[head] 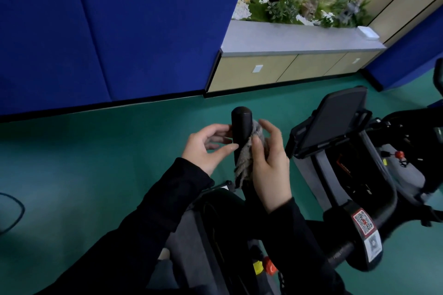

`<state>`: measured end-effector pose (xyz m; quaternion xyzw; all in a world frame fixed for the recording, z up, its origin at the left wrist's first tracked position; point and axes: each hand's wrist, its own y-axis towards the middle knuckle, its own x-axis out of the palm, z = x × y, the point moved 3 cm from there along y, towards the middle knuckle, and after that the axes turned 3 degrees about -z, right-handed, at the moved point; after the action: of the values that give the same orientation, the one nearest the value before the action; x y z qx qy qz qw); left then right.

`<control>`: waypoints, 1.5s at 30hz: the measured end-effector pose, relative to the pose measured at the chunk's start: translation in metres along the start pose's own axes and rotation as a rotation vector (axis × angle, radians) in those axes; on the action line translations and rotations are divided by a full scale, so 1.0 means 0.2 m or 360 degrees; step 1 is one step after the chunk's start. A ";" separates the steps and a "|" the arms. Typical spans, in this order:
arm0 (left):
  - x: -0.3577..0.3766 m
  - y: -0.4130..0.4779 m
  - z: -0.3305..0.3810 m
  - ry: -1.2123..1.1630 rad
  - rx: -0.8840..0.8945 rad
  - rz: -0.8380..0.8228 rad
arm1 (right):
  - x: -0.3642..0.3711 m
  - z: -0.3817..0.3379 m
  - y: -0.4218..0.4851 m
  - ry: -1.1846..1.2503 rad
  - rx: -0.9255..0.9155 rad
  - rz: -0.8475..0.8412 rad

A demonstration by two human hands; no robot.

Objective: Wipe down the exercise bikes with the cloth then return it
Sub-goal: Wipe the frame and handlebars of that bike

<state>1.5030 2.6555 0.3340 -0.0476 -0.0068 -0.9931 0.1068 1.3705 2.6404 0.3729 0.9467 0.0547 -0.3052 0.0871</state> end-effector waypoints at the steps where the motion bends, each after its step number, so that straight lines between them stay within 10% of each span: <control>1: 0.00 -0.01 0.00 -0.0004 -0.0013 0.0012 | 0.00 -0.01 0.01 0.0030 -0.0007 0.0013; 17: -0.08 0.21 0.25 0.0297 0.0218 -0.0180 | 0.03 -0.10 -0.16 -0.0241 -0.0356 0.0588; 27: -0.10 0.28 0.24 0.0241 0.0151 -0.0368 | 0.08 -0.10 -0.15 -0.0293 -0.0236 0.0453; 37: -0.12 0.22 0.22 0.0258 0.0228 -0.0323 | 0.06 -0.05 0.20 0.0995 0.0591 -0.0128; 45: -0.09 0.25 0.20 0.0203 0.0221 -0.0402 | 0.03 -0.03 -0.08 0.0135 0.0198 0.0232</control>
<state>1.5350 2.6119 0.3730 0.0244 -0.0744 -0.9968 -0.0157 1.3766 2.6580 0.3708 0.9638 -0.0298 -0.2605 0.0476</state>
